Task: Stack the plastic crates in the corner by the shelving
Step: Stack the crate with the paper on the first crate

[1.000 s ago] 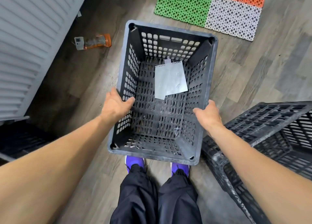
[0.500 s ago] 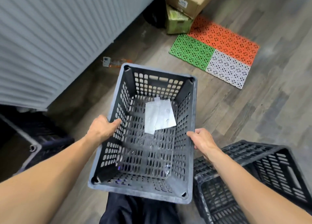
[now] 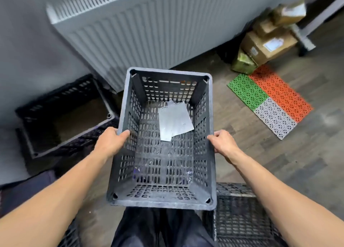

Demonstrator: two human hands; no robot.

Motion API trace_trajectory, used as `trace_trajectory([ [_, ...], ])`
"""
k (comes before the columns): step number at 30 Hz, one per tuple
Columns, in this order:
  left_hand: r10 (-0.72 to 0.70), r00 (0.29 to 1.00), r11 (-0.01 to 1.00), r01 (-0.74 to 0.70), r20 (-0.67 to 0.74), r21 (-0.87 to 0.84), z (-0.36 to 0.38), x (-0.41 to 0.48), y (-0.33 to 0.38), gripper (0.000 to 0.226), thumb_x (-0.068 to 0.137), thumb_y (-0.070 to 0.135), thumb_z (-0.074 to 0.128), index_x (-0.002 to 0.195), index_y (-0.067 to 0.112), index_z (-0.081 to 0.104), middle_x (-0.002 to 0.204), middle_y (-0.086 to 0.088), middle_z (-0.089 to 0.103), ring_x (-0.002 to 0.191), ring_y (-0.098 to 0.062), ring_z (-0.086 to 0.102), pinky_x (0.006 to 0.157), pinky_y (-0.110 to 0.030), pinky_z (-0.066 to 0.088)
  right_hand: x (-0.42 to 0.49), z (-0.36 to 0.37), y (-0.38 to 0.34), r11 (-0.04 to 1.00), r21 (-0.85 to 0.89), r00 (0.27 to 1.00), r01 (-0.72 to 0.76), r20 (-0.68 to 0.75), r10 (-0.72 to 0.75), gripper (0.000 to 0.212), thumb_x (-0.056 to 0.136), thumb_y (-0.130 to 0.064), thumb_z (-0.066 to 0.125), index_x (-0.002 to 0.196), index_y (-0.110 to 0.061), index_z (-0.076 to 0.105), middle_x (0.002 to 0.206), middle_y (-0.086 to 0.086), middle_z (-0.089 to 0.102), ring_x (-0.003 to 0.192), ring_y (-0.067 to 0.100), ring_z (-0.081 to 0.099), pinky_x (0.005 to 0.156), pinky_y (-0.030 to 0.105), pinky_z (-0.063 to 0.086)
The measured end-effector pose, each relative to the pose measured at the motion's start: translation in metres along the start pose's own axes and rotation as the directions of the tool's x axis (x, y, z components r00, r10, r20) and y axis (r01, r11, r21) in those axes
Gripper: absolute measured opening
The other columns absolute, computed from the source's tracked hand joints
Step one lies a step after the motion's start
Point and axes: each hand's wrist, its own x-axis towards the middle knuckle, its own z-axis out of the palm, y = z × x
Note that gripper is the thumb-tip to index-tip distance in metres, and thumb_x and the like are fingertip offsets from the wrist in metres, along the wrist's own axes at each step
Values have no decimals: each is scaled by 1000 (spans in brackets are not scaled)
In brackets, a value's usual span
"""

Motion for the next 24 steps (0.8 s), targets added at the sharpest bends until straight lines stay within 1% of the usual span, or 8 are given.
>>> trace_trajectory([
  [6, -138, 987, 981, 124, -89, -148, -76, -33, -50, 38, 90, 46, 54, 70, 14, 51, 58, -3, 49, 52, -23, 48, 49, -29, 31, -53, 9, -100, 977, -139, 986, 161, -10, -164, 23, 79, -23, 53, 59, -17, 44, 56, 5, 49, 58, 29, 56, 66, 39, 54],
  [10, -206, 968, 957, 169, -143, -235, -123, -45, -87, 40, 89, 43, 54, 61, 16, 47, 56, -1, 45, 51, -22, 44, 51, -30, 30, -81, 29, -164, 954, -205, 975, 217, -12, -224, 26, 81, -19, 53, 57, -17, 42, 53, 3, 47, 54, 26, 47, 56, 32, 39],
  [15, -341, 925, 902, 273, -167, -334, -179, -58, -139, 44, 89, 41, 53, 55, 16, 41, 52, -2, 40, 47, -24, 40, 51, -30, 29, -111, 65, -242, 921, -266, 958, 285, 52, -282, 20, 79, -17, 52, 59, -15, 48, 57, 6, 57, 57, 28, 58, 58, 32, 46],
  [17, -400, 902, 873, 321, -161, -367, -201, -62, -162, 44, 88, 44, 53, 67, 6, 55, 64, -16, 55, 57, -31, 55, 55, -34, 42, -123, 83, -274, 896, -302, 946, 325, 86, -314, 21, 79, -17, 52, 58, -14, 51, 60, 6, 62, 61, 28, 62, 59, 31, 46],
  [18, -412, 897, 867, 332, -161, -373, -207, -62, -168, 47, 89, 46, 53, 78, 0, 61, 75, -21, 62, 71, -36, 63, 62, -37, 48, -125, 89, -285, 884, -320, 940, 340, 98, -326, 22, 79, -17, 52, 58, -14, 51, 59, 6, 61, 60, 27, 60, 57, 31, 44],
  [20, -429, 886, 857, 339, -175, -387, -218, -62, -179, 47, 91, 45, 52, 83, 0, 60, 79, -18, 63, 89, -38, 65, 63, -36, 44, -127, 98, -310, 855, -347, 922, 386, 121, -367, 22, 79, -16, 54, 57, -14, 50, 57, 4, 57, 56, 24, 55, 55, 31, 42],
  [23, -491, 852, 819, 382, -179, -428, -240, -67, -210, 45, 91, 45, 52, 91, 1, 62, 92, -18, 65, 89, -35, 63, 63, -33, 38, -139, 127, -353, 802, -393, 893, 450, 193, -407, 22, 79, -18, 55, 58, -13, 53, 57, 4, 57, 59, 26, 58, 57, 32, 43],
  [24, -507, 840, 809, 387, -192, -441, -245, -69, -220, 44, 91, 45, 53, 85, 2, 61, 90, -18, 65, 84, -35, 63, 62, -33, 38, -143, 135, -367, 791, -392, 883, 469, 210, -419, 22, 79, -18, 55, 58, -13, 54, 58, 4, 57, 60, 26, 58, 57, 32, 43],
])
